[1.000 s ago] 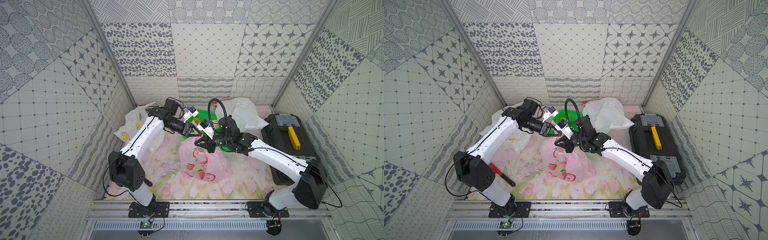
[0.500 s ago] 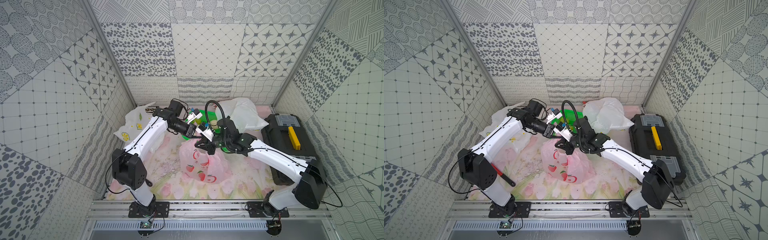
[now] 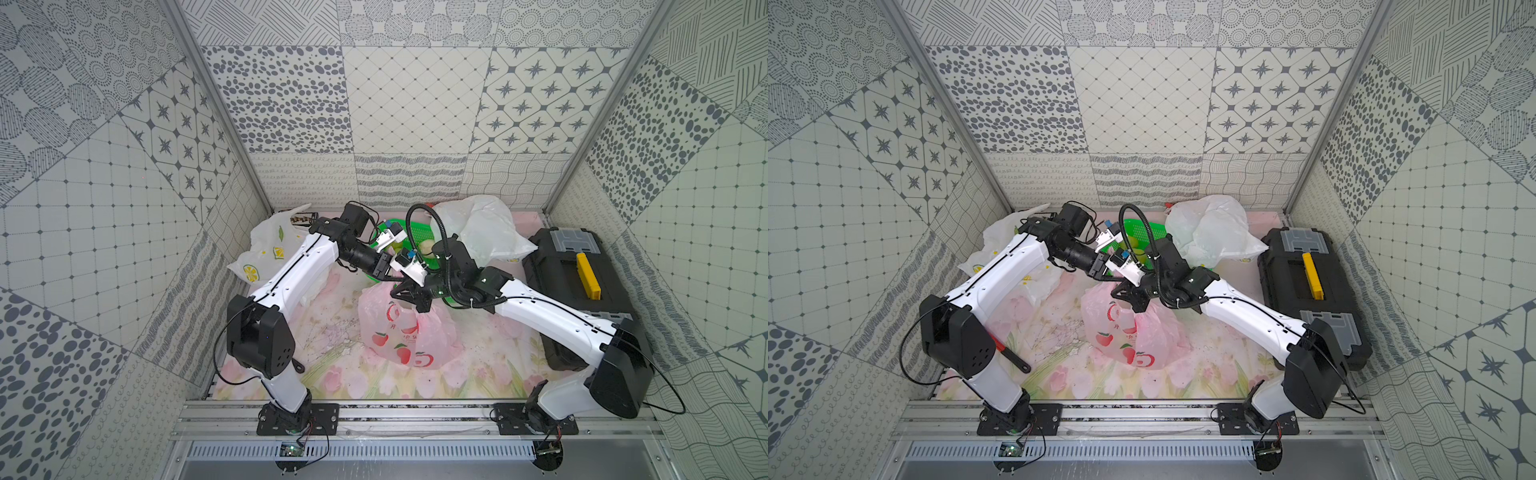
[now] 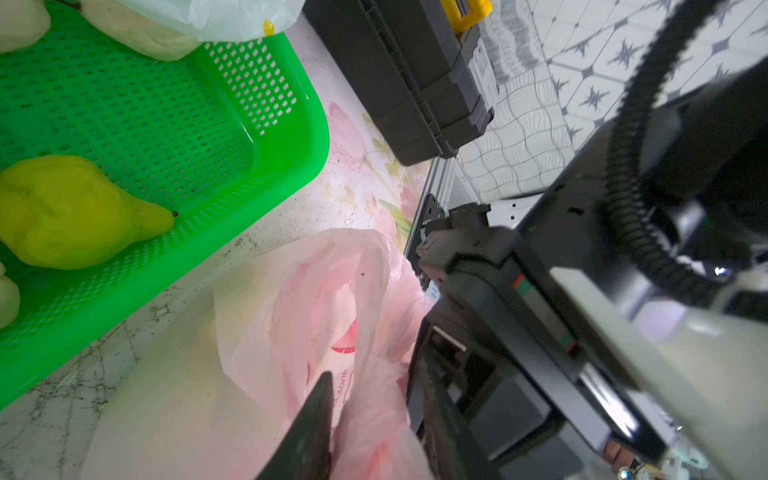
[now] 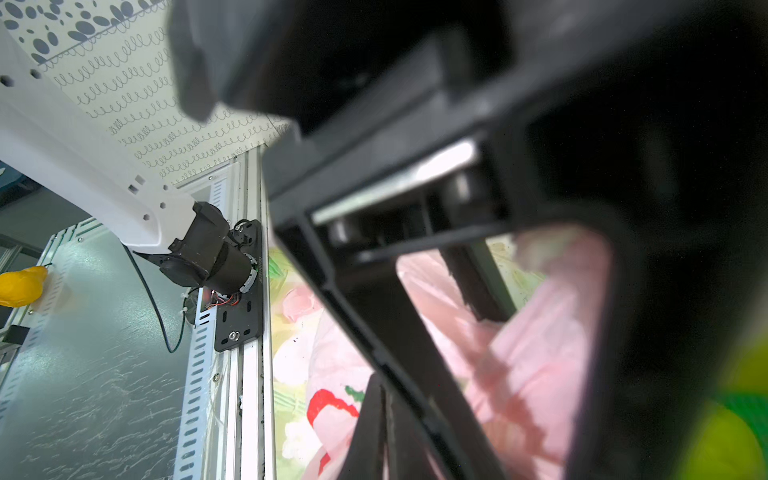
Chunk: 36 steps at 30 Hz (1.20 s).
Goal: Place the pears into plastic bags & tie knots
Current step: Tie the plastic bag at the center of the board.
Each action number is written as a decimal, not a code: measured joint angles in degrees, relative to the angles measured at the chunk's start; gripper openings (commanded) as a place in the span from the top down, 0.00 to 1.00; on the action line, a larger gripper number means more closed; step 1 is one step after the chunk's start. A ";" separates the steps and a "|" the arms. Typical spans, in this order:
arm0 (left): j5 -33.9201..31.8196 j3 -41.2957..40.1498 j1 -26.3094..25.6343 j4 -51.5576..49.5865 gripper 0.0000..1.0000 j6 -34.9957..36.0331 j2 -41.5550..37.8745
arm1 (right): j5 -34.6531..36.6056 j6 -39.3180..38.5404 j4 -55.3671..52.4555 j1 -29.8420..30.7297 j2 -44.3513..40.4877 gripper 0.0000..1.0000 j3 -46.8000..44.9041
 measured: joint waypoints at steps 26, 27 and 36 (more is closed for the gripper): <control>-6.71 -3.61 0.20 8.68 1.00 0.11 -7.63 | -7.67 7.21 -10.78 -11.06 -5.25 0.26 9.84; -6.71 -3.58 0.20 8.85 1.00 0.11 -7.69 | -6.91 6.16 -12.31 -10.32 -3.96 0.26 10.99; -6.45 -2.84 0.04 9.60 1.00 0.28 -7.74 | -2.73 -0.04 -20.17 -6.54 5.75 0.36 17.59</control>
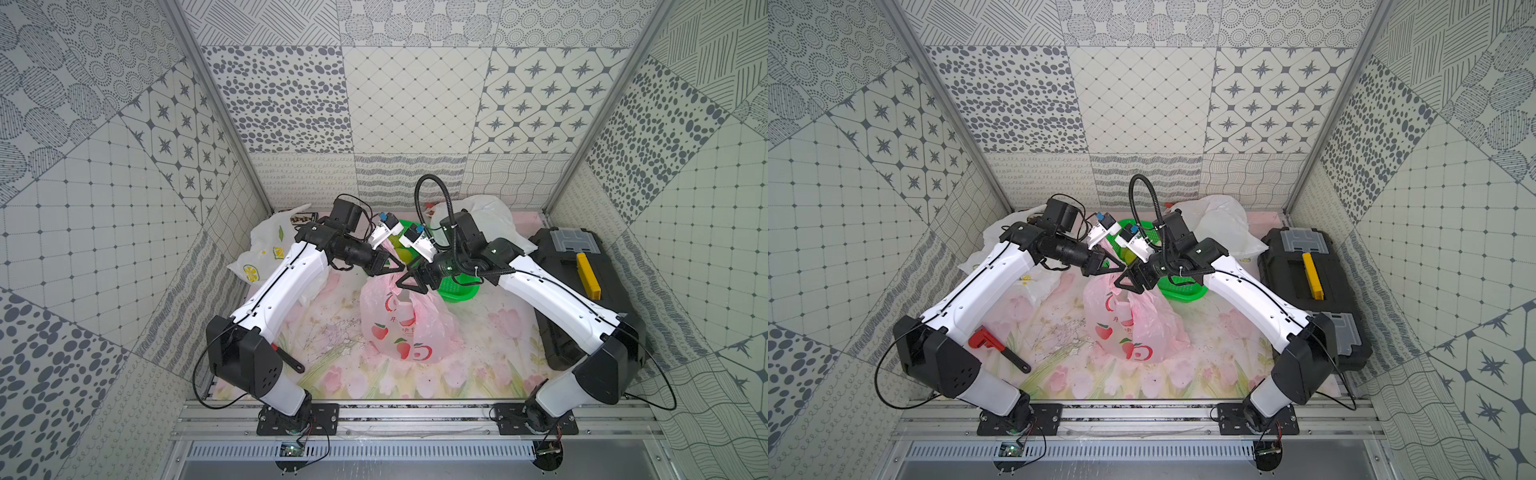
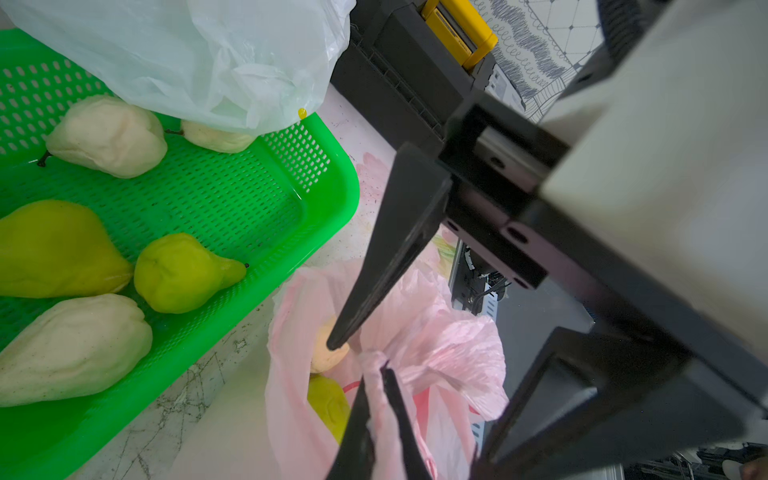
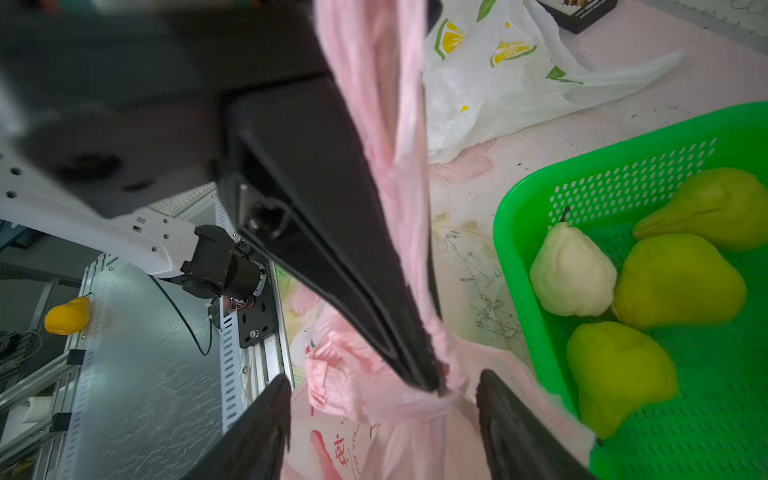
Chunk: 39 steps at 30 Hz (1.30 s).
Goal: Place the pears into plastic bags & tie knots
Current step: Tie the plastic bag at the center of the board.
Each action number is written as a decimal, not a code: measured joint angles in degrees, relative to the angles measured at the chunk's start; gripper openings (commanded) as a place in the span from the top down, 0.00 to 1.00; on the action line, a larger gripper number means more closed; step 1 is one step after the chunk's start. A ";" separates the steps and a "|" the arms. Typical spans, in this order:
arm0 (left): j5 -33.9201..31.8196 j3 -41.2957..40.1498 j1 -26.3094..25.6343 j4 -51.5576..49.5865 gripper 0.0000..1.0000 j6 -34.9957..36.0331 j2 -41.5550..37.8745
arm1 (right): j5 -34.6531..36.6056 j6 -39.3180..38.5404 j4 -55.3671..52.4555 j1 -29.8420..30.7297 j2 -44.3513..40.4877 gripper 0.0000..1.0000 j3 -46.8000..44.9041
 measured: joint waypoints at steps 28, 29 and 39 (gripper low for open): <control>2.80 -9.57 2.21 3.69 0.63 -4.26 -5.35 | 16.87 4.02 26.77 6.38 -2.58 1.00 -15.61; 2.89 -10.25 2.21 4.04 0.63 -4.83 -5.95 | 19.10 4.70 29.44 7.26 -2.58 1.00 -16.48; 5.03 -17.55 1.99 9.03 0.54 -9.99 -15.26 | 28.33 14.97 54.10 9.07 -2.60 1.00 -22.95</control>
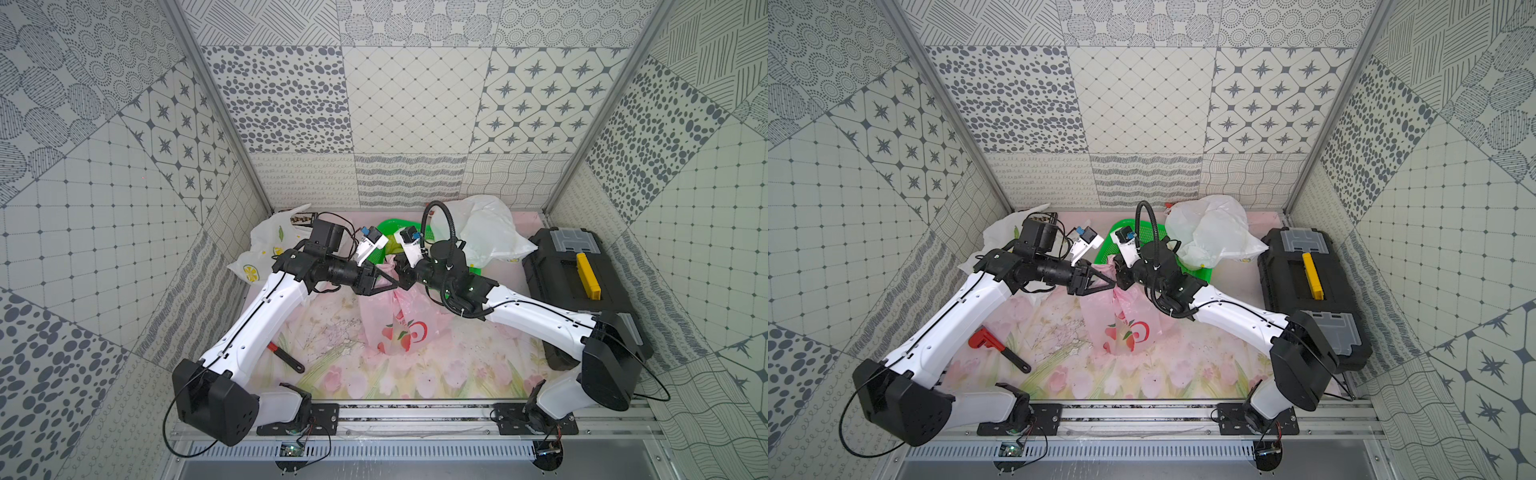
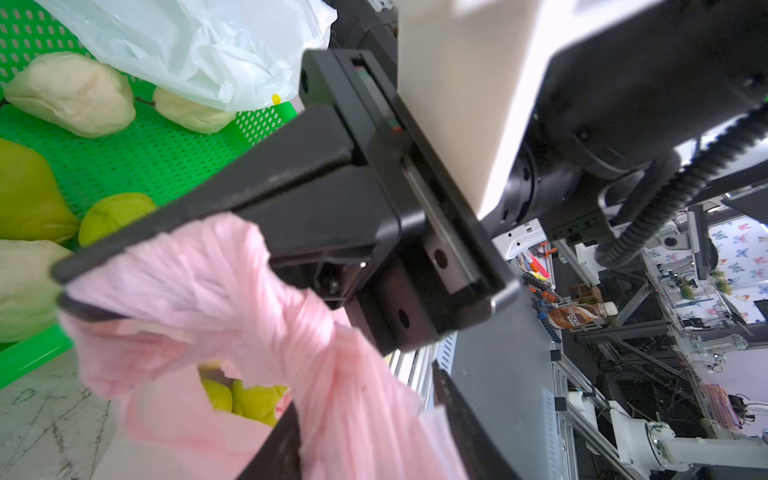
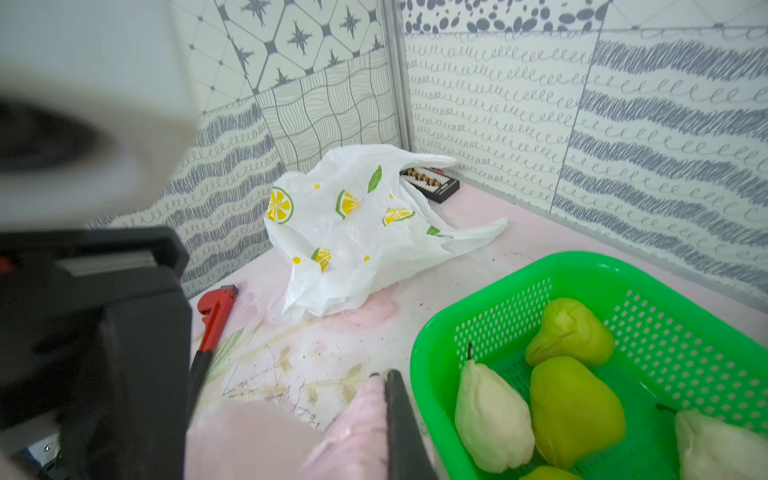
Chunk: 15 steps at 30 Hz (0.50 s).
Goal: Place the pears into plastic bags & tie knots
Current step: Tie the plastic bag at the center of the board.
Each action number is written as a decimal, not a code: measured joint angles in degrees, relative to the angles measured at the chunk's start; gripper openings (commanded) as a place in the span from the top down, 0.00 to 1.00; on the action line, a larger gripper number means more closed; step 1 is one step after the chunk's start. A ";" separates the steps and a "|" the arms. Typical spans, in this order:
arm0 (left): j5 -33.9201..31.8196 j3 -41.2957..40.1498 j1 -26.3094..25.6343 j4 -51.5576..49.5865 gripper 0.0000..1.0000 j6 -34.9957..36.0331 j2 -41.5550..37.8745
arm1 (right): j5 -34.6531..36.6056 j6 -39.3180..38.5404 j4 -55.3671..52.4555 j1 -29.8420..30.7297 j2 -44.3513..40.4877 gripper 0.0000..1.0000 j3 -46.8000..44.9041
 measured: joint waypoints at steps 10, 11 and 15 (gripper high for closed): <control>-0.13 -3.41 -1.77 6.36 0.49 -6.16 -1.09 | -4.31 12.83 20.72 -1.11 1.97 1.00 -8.72; -0.50 -2.97 -1.75 6.08 0.48 -6.16 -1.97 | -5.01 14.14 22.32 -1.49 2.08 1.00 -9.14; -2.60 -1.81 -0.20 5.31 0.43 -6.67 -7.19 | -7.21 18.71 28.04 -3.39 2.64 1.00 -10.38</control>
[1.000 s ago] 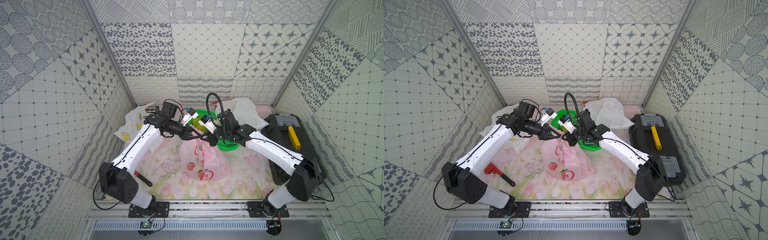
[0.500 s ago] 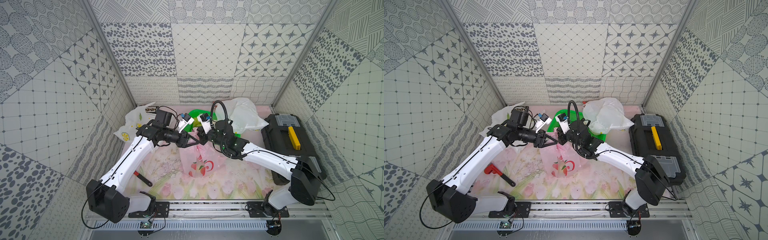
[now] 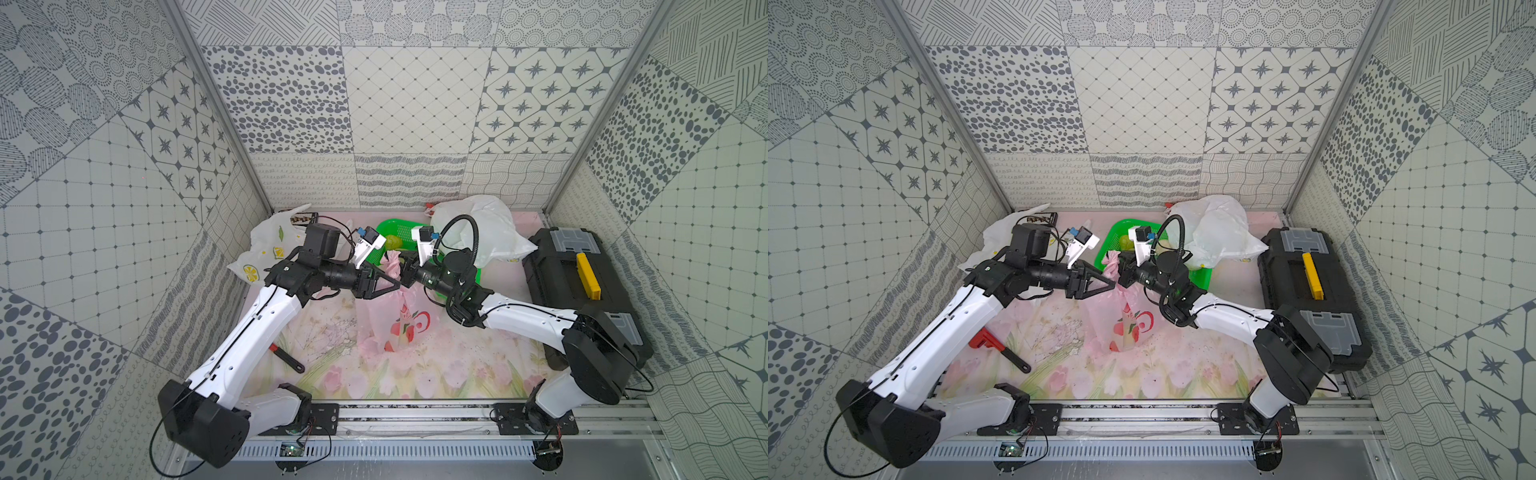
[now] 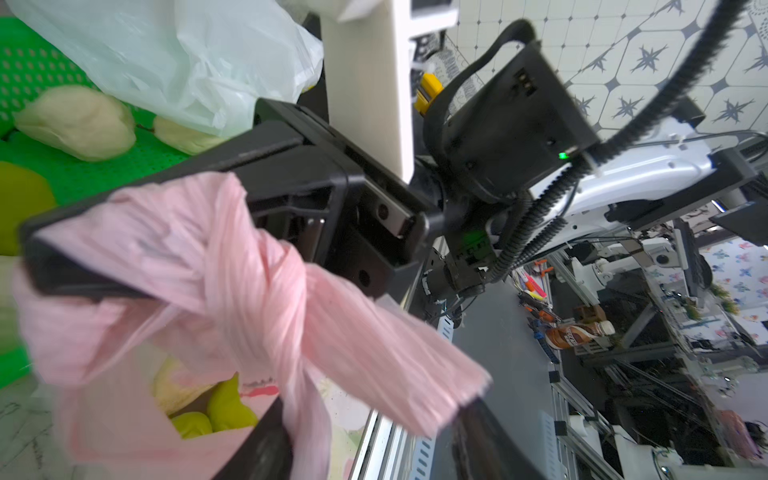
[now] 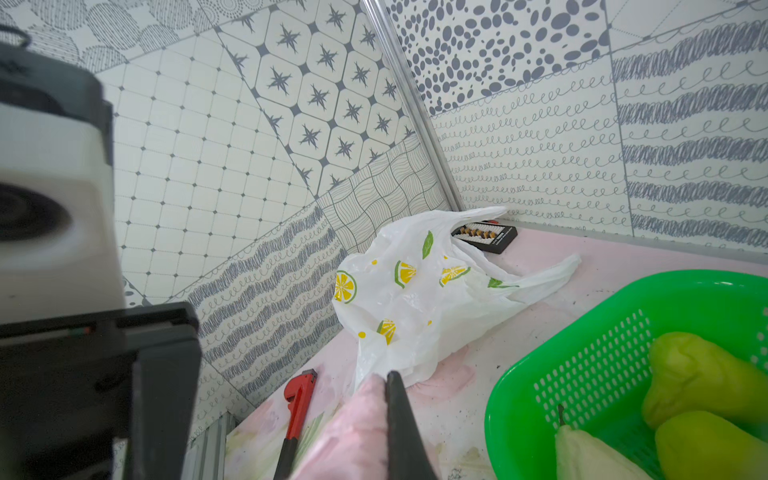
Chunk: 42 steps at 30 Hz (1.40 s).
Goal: Place the pears into plastic bags & tie knots
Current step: Tie the plastic bag at the center of the board.
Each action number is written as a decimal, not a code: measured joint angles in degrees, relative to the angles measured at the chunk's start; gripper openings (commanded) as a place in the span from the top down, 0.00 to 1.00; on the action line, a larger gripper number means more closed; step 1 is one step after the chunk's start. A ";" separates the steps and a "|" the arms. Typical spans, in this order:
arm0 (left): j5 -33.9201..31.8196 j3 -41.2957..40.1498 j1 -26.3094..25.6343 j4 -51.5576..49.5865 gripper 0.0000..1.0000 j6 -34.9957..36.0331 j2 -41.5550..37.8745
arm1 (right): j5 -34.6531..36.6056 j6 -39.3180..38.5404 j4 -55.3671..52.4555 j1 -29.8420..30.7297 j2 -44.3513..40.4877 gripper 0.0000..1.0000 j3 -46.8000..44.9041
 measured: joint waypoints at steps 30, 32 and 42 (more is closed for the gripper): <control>-9.62 -6.58 5.03 12.74 0.59 -14.97 4.17 | -7.10 11.26 6.99 -1.44 4.96 1.00 2.54; -9.16 -6.38 6.27 12.96 0.53 -15.17 3.96 | -7.80 11.67 7.17 -1.46 5.35 1.00 3.06; -4.72 -2.58 7.76 13.94 0.55 -14.75 6.36 | -10.08 12.33 7.19 -1.44 5.95 1.00 4.24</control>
